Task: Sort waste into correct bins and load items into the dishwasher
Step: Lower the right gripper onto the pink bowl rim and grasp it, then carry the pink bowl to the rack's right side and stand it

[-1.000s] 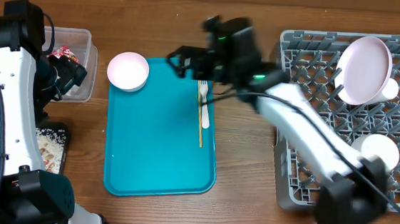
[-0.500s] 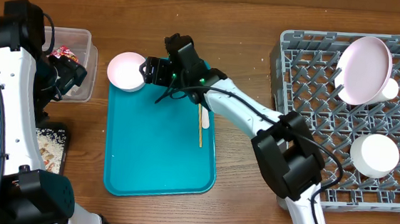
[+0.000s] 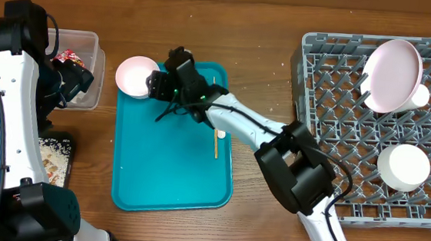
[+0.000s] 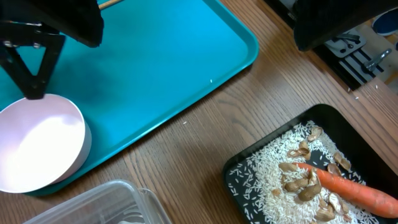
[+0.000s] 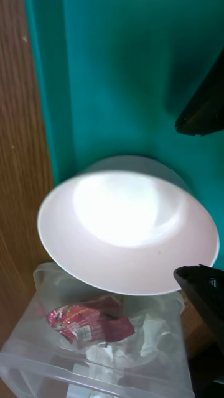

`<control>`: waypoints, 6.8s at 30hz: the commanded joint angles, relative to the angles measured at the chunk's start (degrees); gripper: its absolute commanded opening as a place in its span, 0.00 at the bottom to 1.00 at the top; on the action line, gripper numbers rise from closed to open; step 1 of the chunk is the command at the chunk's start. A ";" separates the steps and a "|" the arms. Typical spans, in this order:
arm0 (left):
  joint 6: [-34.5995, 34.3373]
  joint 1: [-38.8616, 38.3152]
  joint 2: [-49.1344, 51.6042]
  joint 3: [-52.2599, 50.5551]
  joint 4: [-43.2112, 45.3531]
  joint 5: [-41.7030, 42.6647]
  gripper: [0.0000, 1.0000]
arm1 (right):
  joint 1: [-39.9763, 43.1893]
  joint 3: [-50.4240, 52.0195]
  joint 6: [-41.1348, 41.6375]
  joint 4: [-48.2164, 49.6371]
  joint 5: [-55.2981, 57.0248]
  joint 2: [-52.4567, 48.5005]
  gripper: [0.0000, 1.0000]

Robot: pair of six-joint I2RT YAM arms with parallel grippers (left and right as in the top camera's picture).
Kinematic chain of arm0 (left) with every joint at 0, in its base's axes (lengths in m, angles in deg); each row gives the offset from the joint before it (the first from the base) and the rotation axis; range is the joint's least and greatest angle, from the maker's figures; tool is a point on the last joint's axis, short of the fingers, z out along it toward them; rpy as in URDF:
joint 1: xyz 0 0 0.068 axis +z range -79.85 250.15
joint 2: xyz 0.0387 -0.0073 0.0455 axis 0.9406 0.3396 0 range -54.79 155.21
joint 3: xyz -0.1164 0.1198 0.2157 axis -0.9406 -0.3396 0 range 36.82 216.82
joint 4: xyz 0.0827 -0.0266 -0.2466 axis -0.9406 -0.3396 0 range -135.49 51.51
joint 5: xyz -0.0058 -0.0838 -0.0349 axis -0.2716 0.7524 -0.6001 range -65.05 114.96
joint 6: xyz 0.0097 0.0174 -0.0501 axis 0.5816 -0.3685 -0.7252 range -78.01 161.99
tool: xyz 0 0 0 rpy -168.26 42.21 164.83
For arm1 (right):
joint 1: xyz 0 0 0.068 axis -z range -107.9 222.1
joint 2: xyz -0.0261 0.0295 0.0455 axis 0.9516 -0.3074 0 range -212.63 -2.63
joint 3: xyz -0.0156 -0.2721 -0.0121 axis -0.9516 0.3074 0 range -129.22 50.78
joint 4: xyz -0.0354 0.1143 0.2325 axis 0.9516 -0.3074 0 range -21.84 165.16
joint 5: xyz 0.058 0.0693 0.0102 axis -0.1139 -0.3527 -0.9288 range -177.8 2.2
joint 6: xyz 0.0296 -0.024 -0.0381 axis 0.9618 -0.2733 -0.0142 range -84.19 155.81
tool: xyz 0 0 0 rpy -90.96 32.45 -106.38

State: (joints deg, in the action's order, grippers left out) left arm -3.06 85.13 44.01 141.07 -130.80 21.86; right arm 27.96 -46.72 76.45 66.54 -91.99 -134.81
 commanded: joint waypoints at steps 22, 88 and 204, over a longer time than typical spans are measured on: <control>-0.17 -0.44 0.31 0.00 0.04 -0.48 1.00 | -1.49 -1.36 -0.04 -1.51 7.15 -2.36 0.61; -0.17 -0.44 0.31 0.00 0.04 -0.48 1.00 | -3.67 -29.88 -35.89 -50.93 6.54 -9.92 0.30; -0.17 -0.44 0.31 0.00 0.04 -0.48 1.00 | 98.62 16.50 -29.68 -34.03 -60.41 27.98 0.04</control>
State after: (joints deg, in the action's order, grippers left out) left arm -3.06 85.13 44.01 141.07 -130.63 21.86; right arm 127.08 -30.76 46.53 31.92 -151.48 -104.82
